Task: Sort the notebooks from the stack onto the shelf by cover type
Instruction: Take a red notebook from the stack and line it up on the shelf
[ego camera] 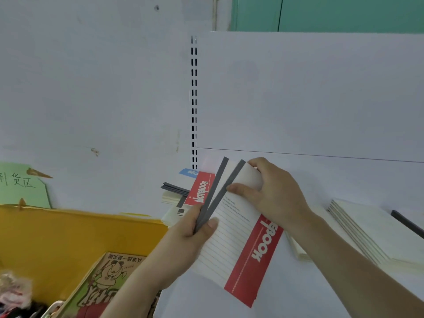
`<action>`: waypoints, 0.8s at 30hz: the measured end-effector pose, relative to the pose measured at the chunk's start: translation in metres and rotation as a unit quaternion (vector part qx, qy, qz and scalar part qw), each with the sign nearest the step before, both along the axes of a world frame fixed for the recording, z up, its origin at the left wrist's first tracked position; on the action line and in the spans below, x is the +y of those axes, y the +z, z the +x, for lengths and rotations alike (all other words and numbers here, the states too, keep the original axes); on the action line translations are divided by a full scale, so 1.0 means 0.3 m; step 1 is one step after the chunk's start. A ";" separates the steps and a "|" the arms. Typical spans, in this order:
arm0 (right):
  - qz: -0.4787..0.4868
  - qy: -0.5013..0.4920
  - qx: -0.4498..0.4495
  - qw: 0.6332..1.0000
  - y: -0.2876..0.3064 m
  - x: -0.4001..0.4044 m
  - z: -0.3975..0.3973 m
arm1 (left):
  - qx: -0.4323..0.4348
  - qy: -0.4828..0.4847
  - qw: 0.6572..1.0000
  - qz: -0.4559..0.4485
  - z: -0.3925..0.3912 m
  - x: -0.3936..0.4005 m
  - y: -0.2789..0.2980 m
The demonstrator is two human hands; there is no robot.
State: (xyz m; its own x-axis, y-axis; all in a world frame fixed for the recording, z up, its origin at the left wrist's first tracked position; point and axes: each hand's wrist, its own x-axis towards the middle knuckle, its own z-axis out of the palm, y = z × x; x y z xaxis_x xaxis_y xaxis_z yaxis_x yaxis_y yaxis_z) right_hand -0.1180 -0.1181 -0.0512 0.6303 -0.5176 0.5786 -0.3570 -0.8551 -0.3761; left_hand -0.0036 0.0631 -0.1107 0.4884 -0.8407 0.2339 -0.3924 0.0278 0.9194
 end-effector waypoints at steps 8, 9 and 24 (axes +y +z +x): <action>-0.067 0.021 0.057 0.996 -0.050 -0.024 0.027 | 0.008 -0.028 0.999 0.039 -0.016 0.014 -0.034; -0.055 0.016 0.032 0.998 -0.056 -0.035 0.021 | 0.007 -0.019 0.999 0.028 -0.008 0.020 -0.040; 0.466 -0.033 0.040 0.883 -0.106 -0.078 0.013 | 0.091 0.078 0.990 -0.074 0.070 0.105 -0.137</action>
State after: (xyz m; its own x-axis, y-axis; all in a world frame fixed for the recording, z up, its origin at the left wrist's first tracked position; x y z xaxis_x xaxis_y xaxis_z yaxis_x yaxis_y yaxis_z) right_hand -0.1142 -0.1414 -0.0831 0.5996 -0.7833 -0.1640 -0.4520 -0.1624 -0.8771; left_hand 0.0174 0.0946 -0.1517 0.6547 -0.7148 0.2457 -0.2315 0.1198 0.9654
